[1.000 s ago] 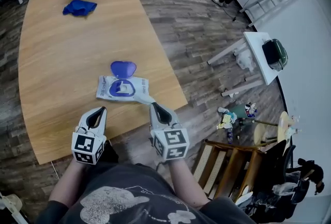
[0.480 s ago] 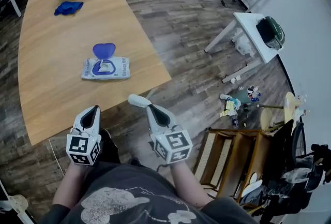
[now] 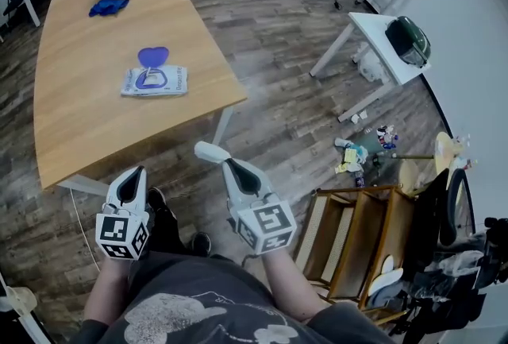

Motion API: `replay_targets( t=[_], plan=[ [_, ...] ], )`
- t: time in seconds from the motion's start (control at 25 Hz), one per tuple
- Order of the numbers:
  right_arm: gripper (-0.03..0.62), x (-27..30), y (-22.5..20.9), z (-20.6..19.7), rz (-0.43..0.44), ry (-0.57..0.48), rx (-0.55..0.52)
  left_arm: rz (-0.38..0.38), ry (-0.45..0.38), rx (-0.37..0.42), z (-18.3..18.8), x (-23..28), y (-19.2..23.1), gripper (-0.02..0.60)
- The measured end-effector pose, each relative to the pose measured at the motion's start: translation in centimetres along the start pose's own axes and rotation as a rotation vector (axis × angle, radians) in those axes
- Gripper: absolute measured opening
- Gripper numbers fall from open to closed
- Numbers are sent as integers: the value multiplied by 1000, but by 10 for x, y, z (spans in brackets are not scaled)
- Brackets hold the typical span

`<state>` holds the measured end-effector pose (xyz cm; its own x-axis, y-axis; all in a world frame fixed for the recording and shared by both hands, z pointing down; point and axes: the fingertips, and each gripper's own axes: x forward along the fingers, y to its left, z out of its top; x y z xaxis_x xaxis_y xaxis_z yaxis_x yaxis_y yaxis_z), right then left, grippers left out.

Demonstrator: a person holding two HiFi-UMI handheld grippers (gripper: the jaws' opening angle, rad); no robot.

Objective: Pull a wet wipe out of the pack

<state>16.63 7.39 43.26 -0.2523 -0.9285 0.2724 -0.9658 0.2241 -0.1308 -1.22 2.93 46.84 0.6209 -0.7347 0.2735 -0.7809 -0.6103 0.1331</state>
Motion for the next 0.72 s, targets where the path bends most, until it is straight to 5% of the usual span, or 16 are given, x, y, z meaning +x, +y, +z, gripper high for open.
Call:
replay_targets(
  t=[0.4,0.72],
  plan=[
    [6,-24,34,-9,83,21,-13,58,13,0,-17,-56,-10,18],
    [6,-22,49,-13,63,36,-11,24,-15,-6,-2,-63,-3,18]
  ],
)
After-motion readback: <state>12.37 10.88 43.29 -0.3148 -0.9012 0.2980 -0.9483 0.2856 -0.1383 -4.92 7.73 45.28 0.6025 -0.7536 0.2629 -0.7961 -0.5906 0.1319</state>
